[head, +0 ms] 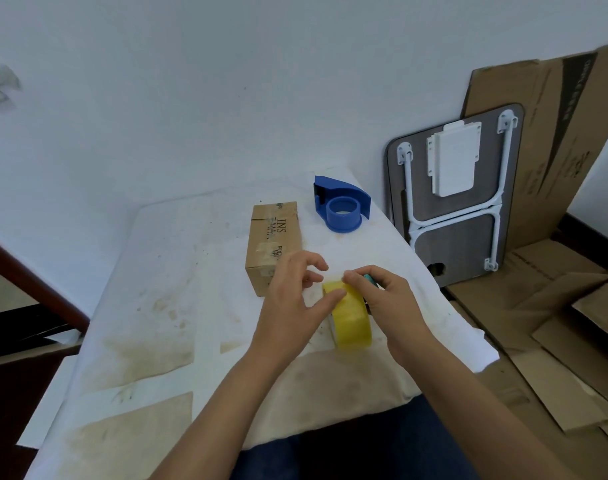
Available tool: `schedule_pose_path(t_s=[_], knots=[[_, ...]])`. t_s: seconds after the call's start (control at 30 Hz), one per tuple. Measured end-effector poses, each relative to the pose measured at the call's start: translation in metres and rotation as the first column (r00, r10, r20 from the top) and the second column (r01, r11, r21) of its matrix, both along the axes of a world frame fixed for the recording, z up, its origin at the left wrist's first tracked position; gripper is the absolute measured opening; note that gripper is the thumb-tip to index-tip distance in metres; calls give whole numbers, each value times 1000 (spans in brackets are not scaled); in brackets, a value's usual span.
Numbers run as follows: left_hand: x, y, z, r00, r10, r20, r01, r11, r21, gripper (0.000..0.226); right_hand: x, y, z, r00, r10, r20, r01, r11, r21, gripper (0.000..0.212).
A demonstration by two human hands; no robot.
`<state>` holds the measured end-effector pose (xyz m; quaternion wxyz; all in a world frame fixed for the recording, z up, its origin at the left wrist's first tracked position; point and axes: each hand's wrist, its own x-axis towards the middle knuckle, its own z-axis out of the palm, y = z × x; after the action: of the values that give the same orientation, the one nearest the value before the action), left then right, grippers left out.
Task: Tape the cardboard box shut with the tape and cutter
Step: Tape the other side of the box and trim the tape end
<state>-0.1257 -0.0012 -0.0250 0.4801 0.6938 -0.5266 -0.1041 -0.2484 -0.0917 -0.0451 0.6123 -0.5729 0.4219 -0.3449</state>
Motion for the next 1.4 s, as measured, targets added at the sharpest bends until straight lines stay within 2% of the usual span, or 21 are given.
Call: schedule_pose_path(t_s=[0.07,0.27,0.43,0.63,0.7,0.83,0.9,0.97,1.13,1.4], knots=[[-1,-1,-1,999,0,-34,1,999,46,31,0,0,0,1000,4,-4,-4,1000,-8,13],[1,-9,2,991,79,-112,-77,997,23,14,-1,3,2,1000,18,-16,-19,999,-45,13],[0,-9,0,995,45,-85,-42,999,33,5,0,3,1,1000,25,-19,-26,998,-52,12],[4,-2,5,995,-93,-32,95,992,81,11,-1,3,3,1000,27,-15,-27,998,-59,11],[6,-3,7,996,-66,-55,71,993,94,14,-1,4,3,1000,26,-8,-26,998,-58,12],[7,-7,11,974,34,-225,-14,996,88,10,0,4,3,999,35,-34,-37,998,-53,15],[5,-8,10,966,43,-255,-22,996,84,7,0,3,3,998,41,-42,-43,998,-52,16],[4,-9,9,968,47,-246,-28,996,82,4,0,3,4,998,48,-40,-50,998,-50,15],[5,-5,5,994,13,-110,-3,995,97,24,0,3,3,998,56,-30,-58,997,-51,14],[5,-2,1,982,50,-183,-32,995,97,18,0,4,4,996,77,-38,-79,995,-67,14]])
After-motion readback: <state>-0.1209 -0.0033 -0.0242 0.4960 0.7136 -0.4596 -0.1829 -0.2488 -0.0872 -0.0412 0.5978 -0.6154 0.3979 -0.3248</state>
